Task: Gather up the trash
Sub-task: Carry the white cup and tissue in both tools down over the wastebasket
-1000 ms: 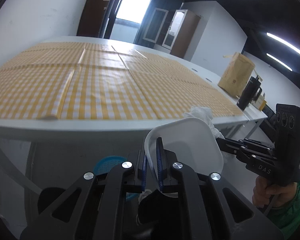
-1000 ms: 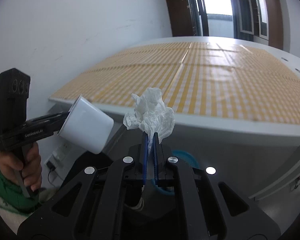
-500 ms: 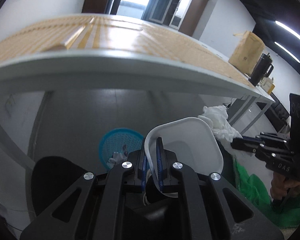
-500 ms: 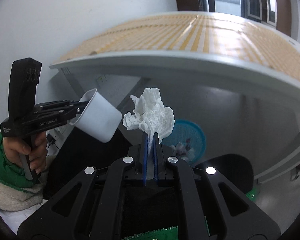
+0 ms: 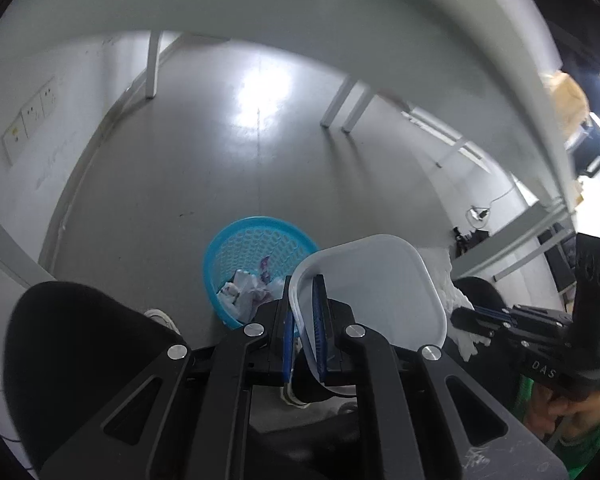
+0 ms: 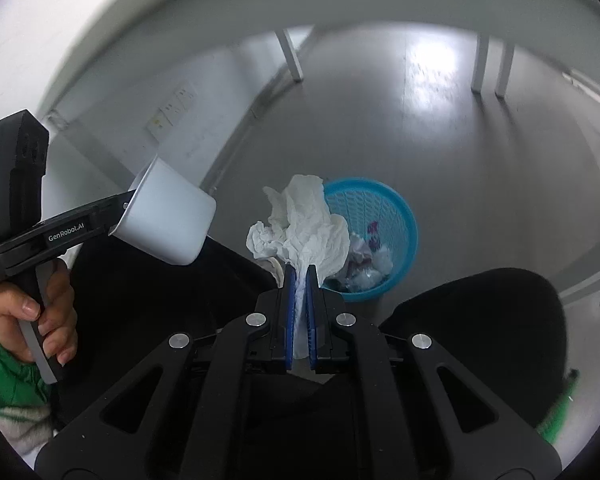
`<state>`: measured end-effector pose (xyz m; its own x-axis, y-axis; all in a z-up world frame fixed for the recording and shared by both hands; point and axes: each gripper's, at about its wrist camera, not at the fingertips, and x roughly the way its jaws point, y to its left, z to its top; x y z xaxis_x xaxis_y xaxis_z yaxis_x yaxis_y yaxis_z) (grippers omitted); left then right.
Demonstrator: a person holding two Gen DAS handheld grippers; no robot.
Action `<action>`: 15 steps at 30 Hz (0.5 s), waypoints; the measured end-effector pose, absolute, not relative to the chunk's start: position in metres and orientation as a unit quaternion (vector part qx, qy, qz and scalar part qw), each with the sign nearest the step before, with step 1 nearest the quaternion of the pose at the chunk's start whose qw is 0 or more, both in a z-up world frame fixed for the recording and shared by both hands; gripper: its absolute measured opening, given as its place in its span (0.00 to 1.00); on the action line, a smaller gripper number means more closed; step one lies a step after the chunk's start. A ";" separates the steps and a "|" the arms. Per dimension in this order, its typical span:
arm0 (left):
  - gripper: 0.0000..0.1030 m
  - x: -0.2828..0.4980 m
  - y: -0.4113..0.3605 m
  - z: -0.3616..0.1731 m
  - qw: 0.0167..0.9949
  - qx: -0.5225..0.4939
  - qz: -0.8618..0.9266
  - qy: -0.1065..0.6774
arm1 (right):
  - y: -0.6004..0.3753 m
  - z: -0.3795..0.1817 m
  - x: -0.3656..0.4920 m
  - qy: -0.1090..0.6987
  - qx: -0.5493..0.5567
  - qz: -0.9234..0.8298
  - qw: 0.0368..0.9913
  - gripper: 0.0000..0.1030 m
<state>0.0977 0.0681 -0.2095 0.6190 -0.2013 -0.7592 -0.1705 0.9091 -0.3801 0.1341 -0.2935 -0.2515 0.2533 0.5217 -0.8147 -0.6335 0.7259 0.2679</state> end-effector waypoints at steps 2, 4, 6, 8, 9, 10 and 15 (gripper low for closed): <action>0.07 0.110 0.069 -0.223 0.867 -0.219 -0.006 0.447 | -0.288 -0.265 0.146 0.508 -0.045 0.360 0.781 0.04; 0.07 0.126 0.069 -0.238 0.860 -0.223 0.002 0.460 | -0.285 -0.275 0.161 0.520 -0.034 0.348 0.779 0.04; 0.07 0.141 0.068 -0.250 0.855 -0.225 0.013 0.468 | -0.276 -0.286 0.172 0.535 -0.025 0.335 0.775 0.04; 0.07 0.153 0.067 -0.258 0.852 -0.221 0.024 0.473 | -0.273 -0.297 0.186 0.549 -0.012 0.325 0.770 0.04; 0.07 0.158 0.068 -0.262 0.848 -0.226 0.025 0.478 | -0.271 -0.301 0.192 0.552 -0.013 0.320 0.770 0.04; 0.07 0.166 0.071 -0.268 0.843 -0.234 0.027 0.484 | -0.270 -0.306 0.197 0.555 -0.015 0.314 0.771 0.04; 0.07 0.202 0.080 -0.298 0.818 -0.259 0.052 0.511 | -0.260 -0.333 0.227 0.583 -0.010 0.290 0.759 0.04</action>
